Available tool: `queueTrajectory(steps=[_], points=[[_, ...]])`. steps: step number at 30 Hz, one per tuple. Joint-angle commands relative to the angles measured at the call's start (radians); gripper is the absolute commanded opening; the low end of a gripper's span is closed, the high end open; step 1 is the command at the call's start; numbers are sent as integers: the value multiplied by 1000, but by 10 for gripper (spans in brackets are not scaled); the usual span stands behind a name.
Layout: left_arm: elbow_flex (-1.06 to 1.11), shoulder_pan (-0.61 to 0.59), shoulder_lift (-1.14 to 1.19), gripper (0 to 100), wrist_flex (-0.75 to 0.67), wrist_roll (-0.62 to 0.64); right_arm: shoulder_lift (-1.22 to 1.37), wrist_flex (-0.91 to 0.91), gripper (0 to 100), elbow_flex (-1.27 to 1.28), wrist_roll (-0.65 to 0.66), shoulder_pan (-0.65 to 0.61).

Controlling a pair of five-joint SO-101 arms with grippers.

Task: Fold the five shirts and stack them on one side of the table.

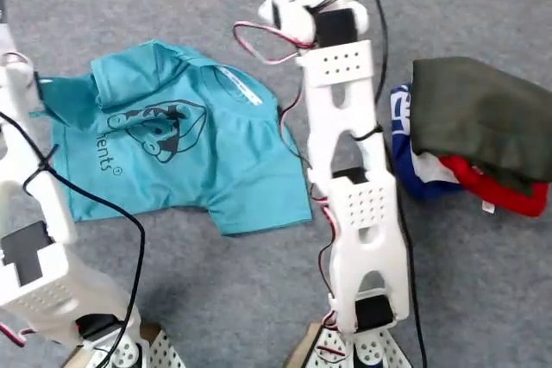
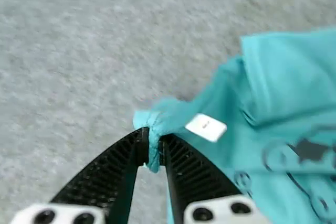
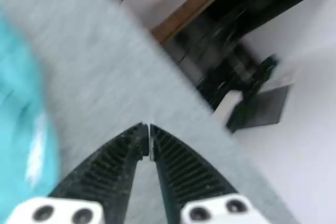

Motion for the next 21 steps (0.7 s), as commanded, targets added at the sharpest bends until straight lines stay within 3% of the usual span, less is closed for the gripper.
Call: queueTrajectory(steps=[1,8,11,15,21], points=[[112,46,-68,19,-2,-21,12,135,5,-21,21,-33],[434,55,-101,19,-198,-17,176,292,168,13,18,-54],[549,55,-107,19,-308,48,257,295,222,8,14,-73],[614,54,-107,19,-391,124,326,315,228,7,-29,-96],[626,54,-94,19,-405,130,387,328,228,13,-72,-102]])
